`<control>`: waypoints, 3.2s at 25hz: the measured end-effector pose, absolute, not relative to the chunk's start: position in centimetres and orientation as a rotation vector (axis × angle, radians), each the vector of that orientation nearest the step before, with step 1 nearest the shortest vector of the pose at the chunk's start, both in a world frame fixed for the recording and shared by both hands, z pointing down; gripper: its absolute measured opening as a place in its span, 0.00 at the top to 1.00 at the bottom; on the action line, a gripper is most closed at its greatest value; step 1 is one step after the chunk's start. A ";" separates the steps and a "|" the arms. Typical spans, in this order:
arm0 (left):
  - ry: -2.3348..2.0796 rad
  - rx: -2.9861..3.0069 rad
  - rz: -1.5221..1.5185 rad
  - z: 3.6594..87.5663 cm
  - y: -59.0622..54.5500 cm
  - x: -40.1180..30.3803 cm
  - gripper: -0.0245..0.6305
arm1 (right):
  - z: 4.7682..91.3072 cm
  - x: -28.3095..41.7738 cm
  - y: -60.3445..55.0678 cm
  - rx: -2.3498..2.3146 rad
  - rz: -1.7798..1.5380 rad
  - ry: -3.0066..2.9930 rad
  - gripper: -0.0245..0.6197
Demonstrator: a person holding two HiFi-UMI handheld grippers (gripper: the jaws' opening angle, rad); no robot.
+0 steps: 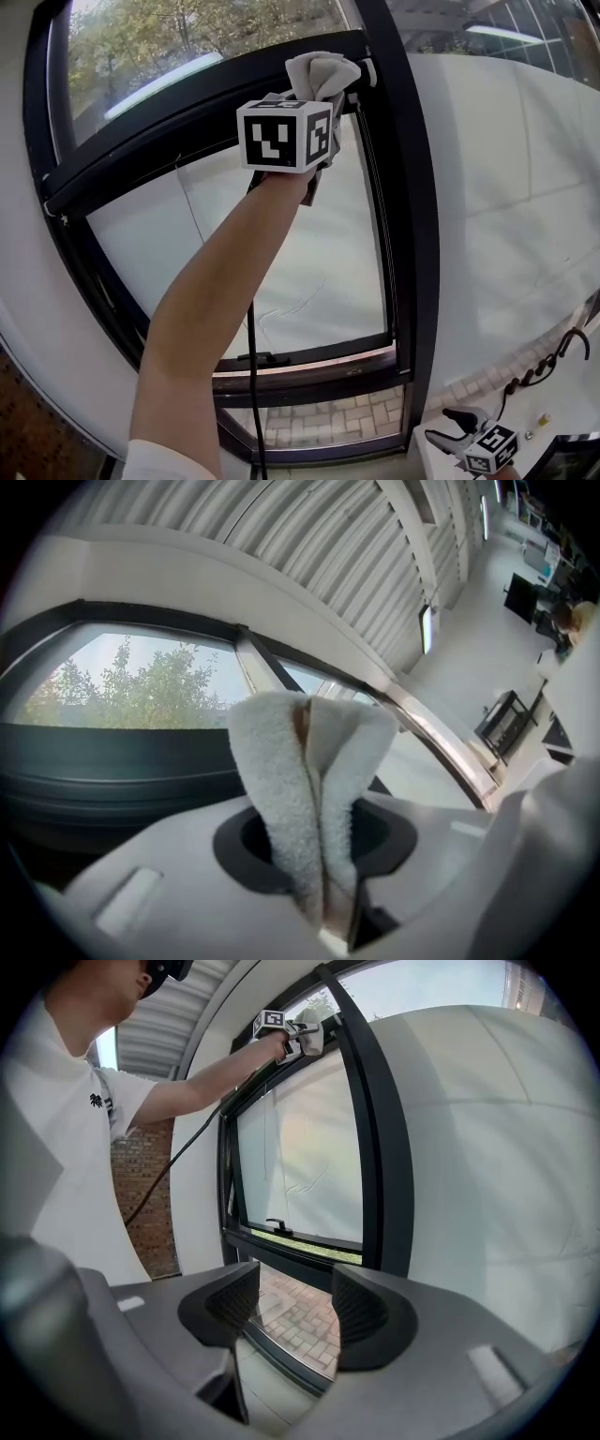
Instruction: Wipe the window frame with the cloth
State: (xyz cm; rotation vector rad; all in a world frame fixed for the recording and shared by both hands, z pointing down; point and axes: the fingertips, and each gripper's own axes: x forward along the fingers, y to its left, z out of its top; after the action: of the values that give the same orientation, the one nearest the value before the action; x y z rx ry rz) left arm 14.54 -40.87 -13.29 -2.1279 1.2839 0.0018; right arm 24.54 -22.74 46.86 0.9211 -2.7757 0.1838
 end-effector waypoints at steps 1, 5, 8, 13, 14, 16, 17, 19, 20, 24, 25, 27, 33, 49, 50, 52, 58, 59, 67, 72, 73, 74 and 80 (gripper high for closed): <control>1.297 -2.119 -0.001 -13.4 -40.6 13.6 0.75 | 46.7 24.1 -22.8 0.913 0.182 -2.780 0.58; 1.332 -2.112 -0.008 -13.9 -40.0 9.1 0.75 | 46.0 21.3 -23.0 0.862 0.180 -2.804 0.58; 1.363 -2.105 -0.011 -14.3 -39.1 5.3 0.75 | 45.6 18.7 -23.1 0.820 0.160 -2.815 0.58; 1.413 -2.081 -0.016 -14.6 -37.4 -1.2 0.75 | 45.3 14.1 -21.9 0.754 0.153 -2.827 0.58; 1.427 -2.074 -0.013 -14.7 -37.0 -2.8 0.75 | 45.2 13.1 -21.6 0.742 0.153 -2.831 0.58; 1.454 -2.061 -0.005 -14.9 -36.3 -5.8 0.75 | 44.9 11.3 -21.1 0.729 0.154 -2.832 0.58; 1.467 -2.054 -0.003 -15.0 -35.9 -7.4 0.75 | 44.9 10.5 -20.9 0.726 0.153 -2.832 0.58; 1.494 -2.041 0.000 -15.1 -35.2 -10.4 0.75 | 44.8 8.8 -20.4 0.718 0.148 -2.832 0.58; 1.507 -2.034 0.003 -15.2 -34.9 -12.0 0.75 | 44.8 8.0 -20.1 0.714 0.145 -2.832 0.58; 1.552 -2.013 0.007 -15.3 -33.8 -17.9 0.75 | 44.8 5.0 -19.0 0.713 0.143 -2.827 0.58; 1.562 -2.004 0.004 -15.3 -33.6 -19.3 0.75 | 44.8 4.4 -18.7 0.713 0.144 -2.825 0.58; 1.586 -1.988 0.003 -15.3 -33.0 -22.1 0.75 | 44.8 3.0 -18.1 0.709 0.147 -2.822 0.58; 1.663 -1.928 -0.008 -15.8 -30.8 -30.5 0.75 | 45.0 -1.0 -16.1 0.708 0.154 -2.819 0.58; 1.808 -1.529 -0.363 -15.6 -26.5 -46.4 0.75 | 46.2 -6.3 -12.7 0.779 0.185 -2.780 0.58; 1.807 -1.476 -0.417 -15.5 -26.3 -47.1 0.75 | 46.3 -6.5 -12.6 0.781 0.186 -2.777 0.58; 1.793 -1.360 -0.522 -15.4 -26.2 -48.5 0.75 | 46.4 -6.6 -12.4 0.785 0.190 -2.771 0.58; 1.753 -1.159 -0.755 -13.6 -27.2 -52.2 0.75 | 46.5 -6.9 -12.2 0.785 0.204 -2.749 0.58; 1.754 -1.148 -0.787 -13.0 -27.4 -52.7 0.75 | 46.7 -7.0 -12.2 0.783 0.205 -2.745 0.58; 1.703 -1.134 -0.846 -10.2 -27.7 -54.0 0.75 | 46.9 -8.8 -12.3 0.743 0.180 -2.742 0.58; 1.664 -1.166 -0.888 -6.9 -27.8 -53.9 0.75 | 47.0 -9.8 -12.3 0.715 0.173 -2.737 0.58; 1.658 -1.176 -0.894 -6.1 -27.8 -53.9 0.75 | 46.9 -10.0 -12.3 0.711 0.171 -2.737 0.58; 1.654 -1.189 -0.897 -5.3 -27.8 -53.8 0.75 | 46.9 -10.1 -12.3 0.707 0.167 -2.737 0.58; 1.652 -1.291 -0.882 0.1 -27.8 -53.7 0.75 | 46.6 -11.7 -12.1 0.663 0.144 -2.744 0.58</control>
State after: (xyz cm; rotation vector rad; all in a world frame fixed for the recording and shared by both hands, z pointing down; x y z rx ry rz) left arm -53.73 -27.75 0.09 -1.2905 1.6524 -0.8818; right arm -11.67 -12.07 46.61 0.6635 -2.7444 0.1444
